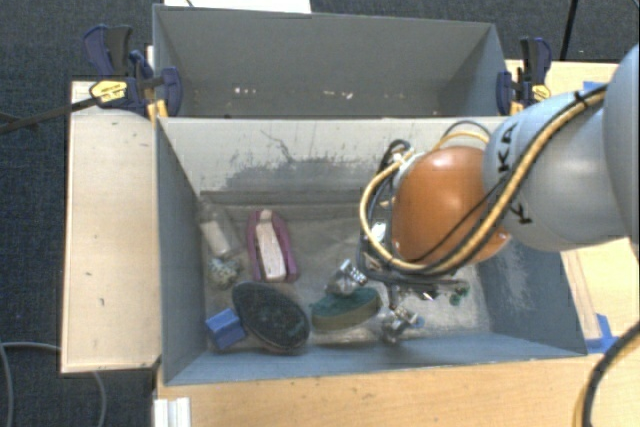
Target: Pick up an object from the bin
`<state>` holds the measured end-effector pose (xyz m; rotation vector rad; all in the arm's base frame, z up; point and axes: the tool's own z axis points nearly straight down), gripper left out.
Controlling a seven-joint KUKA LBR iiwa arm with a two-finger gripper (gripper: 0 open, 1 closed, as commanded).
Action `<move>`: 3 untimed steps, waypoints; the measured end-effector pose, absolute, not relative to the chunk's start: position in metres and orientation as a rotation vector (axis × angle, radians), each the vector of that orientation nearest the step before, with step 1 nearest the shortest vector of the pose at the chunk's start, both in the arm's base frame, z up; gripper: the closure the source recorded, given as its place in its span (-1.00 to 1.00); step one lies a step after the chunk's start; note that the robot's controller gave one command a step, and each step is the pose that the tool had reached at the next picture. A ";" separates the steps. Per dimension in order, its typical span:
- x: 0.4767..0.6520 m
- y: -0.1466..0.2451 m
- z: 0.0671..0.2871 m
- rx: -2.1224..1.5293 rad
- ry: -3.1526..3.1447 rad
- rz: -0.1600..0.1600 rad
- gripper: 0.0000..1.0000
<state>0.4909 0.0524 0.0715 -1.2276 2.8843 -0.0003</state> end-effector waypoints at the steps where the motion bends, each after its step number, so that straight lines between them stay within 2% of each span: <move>1: 0.492 0.054 0.074 -1.227 2.879 0.001 1.00; 2: 0.514 0.085 0.189 -1.414 2.793 -0.002 1.00; 3: 0.518 0.094 0.261 -1.433 2.783 -0.004 1.00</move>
Offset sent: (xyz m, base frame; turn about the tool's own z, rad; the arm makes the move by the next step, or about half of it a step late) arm 0.0000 0.0000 0.0000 0.0000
